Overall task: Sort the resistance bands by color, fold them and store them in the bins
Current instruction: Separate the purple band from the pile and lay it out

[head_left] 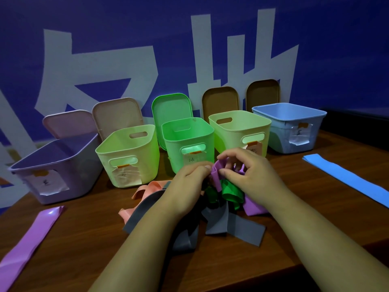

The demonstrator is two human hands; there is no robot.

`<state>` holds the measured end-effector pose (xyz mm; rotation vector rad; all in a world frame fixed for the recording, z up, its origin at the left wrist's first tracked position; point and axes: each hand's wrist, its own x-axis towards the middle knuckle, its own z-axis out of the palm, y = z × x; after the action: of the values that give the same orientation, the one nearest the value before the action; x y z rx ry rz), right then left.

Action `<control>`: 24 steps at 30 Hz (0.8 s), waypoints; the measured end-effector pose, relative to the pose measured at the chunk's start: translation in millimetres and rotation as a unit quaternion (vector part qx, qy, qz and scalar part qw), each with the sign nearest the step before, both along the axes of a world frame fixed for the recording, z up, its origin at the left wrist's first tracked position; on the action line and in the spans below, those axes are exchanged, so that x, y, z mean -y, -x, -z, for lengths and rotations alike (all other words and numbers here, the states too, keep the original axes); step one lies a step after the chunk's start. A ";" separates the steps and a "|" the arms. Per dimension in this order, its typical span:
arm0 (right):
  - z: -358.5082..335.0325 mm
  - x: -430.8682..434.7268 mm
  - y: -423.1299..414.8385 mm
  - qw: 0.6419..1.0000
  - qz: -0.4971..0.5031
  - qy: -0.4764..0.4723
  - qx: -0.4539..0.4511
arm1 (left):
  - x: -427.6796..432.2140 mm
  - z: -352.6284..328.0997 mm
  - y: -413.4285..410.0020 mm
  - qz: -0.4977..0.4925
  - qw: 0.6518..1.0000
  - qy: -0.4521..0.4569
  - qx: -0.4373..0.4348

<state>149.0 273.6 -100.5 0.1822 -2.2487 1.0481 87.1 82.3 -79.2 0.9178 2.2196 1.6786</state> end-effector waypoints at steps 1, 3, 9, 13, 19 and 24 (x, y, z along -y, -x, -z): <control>-0.1 0.1 -0.1 1.000 0.000 -0.004 0.000 | 0.1 -0.8 0.3 -0.003 1.000 0.007 -0.006; -0.1 0.1 -0.2 1.000 -0.001 -0.013 -0.002 | -1.4 -0.6 2.8 -0.005 0.999 0.033 -0.041; 0.0 -1.1 1.5 0.999 -0.007 -0.043 -0.011 | -3.5 5.7 9.3 -0.018 0.996 0.048 -0.070; 1.7 -1.6 2.0 0.998 -0.030 -0.052 -0.019 | -4.4 6.5 12.1 -0.022 0.998 0.009 -0.052; 2.2 -0.5 1.9 0.996 -0.051 -0.051 -0.055 | -2.2 5.9 13.6 -0.030 0.999 -0.024 -0.003; -0.2 0.3 -0.3 0.997 -0.019 -0.038 -0.059 | -2.4 4.6 14.5 -0.048 0.996 -0.080 0.014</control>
<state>149.3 273.3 -100.3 0.3120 -2.1868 0.9458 72.7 84.7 -83.8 0.8292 2.1690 1.9230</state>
